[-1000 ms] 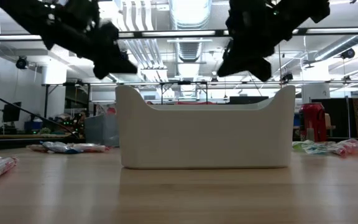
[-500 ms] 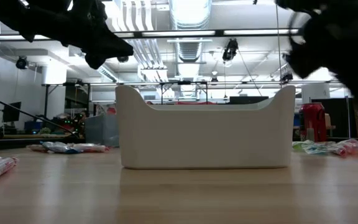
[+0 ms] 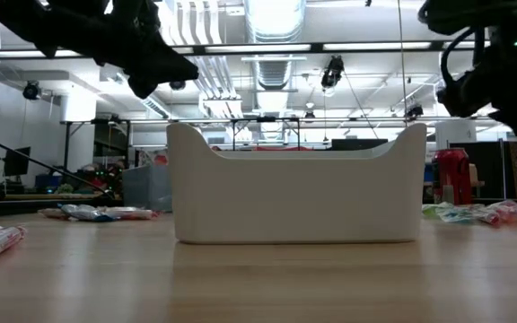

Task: Sort candy
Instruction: Put the red gummy into the black bin

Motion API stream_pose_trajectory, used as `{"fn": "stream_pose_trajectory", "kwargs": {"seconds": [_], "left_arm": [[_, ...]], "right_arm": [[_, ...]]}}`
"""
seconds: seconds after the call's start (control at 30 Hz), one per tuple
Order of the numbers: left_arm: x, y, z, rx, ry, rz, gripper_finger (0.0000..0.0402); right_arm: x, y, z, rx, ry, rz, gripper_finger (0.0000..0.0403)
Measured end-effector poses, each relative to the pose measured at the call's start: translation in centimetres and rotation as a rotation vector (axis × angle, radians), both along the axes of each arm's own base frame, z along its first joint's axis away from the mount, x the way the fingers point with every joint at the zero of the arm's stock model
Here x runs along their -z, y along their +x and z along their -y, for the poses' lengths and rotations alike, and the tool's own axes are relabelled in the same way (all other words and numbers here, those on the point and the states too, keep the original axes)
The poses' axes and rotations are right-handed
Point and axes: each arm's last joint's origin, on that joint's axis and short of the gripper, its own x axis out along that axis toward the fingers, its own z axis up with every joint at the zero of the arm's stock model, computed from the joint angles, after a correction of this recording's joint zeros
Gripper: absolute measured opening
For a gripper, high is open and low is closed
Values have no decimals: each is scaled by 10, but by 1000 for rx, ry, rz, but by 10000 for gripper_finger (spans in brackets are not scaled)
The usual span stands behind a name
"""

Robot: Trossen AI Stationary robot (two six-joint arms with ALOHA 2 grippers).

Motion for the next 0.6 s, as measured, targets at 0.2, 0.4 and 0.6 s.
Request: {"fn": "stream_pose_trajectory", "kwargs": {"seconds": [0.2, 0.4, 0.6], "left_arm": [[5, 2, 0, -1, -6, -21, 42], [9, 5, -1, -1, -11, -43, 42], [13, 8, -1, -4, -24, -61, 42]], "right_arm": [[15, -5, 3, 71, -39, 10, 171], [37, -6, 3, 106, 1, 82, 182], [49, -9, 4, 128, 6, 87, 180]]}}
